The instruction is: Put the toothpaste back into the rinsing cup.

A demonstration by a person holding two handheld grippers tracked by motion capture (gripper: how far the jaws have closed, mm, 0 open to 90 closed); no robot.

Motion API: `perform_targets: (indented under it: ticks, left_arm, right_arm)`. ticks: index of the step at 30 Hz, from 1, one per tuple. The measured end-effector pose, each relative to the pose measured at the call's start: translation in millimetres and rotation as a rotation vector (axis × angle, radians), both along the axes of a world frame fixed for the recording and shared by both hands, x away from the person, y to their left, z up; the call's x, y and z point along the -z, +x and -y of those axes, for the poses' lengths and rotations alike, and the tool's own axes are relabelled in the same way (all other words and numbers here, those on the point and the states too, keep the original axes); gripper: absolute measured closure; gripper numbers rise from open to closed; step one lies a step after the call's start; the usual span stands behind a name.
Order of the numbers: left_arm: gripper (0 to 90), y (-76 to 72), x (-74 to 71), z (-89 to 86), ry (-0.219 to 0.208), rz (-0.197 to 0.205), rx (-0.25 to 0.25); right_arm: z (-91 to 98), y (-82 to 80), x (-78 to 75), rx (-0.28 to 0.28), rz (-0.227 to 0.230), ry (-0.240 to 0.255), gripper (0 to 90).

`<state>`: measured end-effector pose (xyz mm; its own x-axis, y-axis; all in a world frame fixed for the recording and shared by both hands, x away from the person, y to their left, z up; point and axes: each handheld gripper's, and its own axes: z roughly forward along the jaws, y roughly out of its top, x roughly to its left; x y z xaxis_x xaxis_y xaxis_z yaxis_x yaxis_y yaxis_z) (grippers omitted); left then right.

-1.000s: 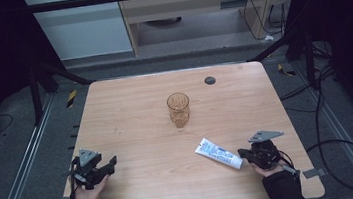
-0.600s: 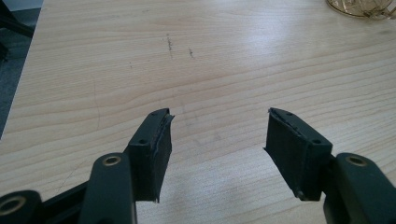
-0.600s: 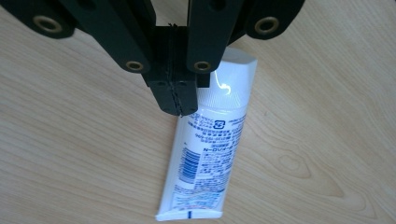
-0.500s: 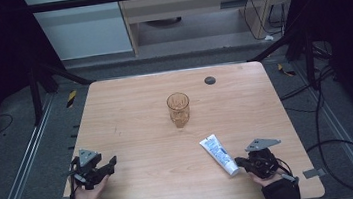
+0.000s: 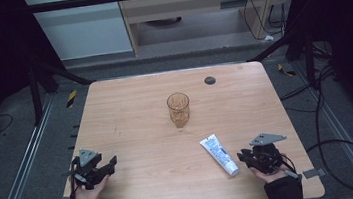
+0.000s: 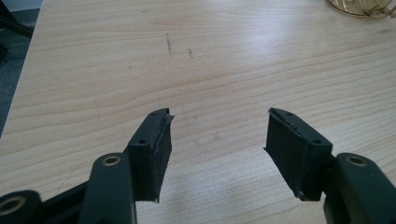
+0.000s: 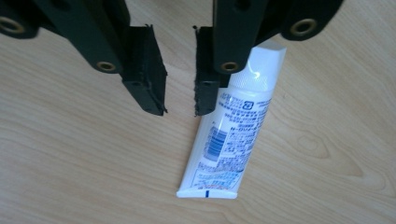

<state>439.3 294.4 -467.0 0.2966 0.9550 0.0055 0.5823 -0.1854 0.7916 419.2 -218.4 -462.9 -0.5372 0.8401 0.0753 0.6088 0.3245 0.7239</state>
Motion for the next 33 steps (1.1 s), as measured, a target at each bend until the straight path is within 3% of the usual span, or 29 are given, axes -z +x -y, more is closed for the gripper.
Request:
perform_targets:
  ticks: [4,9,12,25,33]
  left_arm:
    - [39.3,0.4,0.5,0.1,0.0,-0.003,0.002]
    - [38.5,1.0,1.1,0.3,-0.003,-0.008,0.006]
    - [37.9,1.3,1.3,0.0,-0.002,-0.009,0.006]
    - [37.2,2.9,2.4,-1.5,0.001,-0.013,0.005]
    - [37.1,3.6,3.1,-1.5,0.005,-0.015,0.005]
  right_arm:
    - [0.2,5.0,-9.2,0.017,0.008,-0.008,59.6]
    - [-2.7,11.0,-17.2,0.024,0.007,-0.016,56.2]
    - [-9.6,16.9,-27.3,0.023,0.012,-0.021,49.5]
    - [-33.8,37.3,-50.9,0.008,-0.001,-0.04,40.7]
    - [-51.5,52.1,-56.7,-0.004,-0.027,-0.066,39.4]
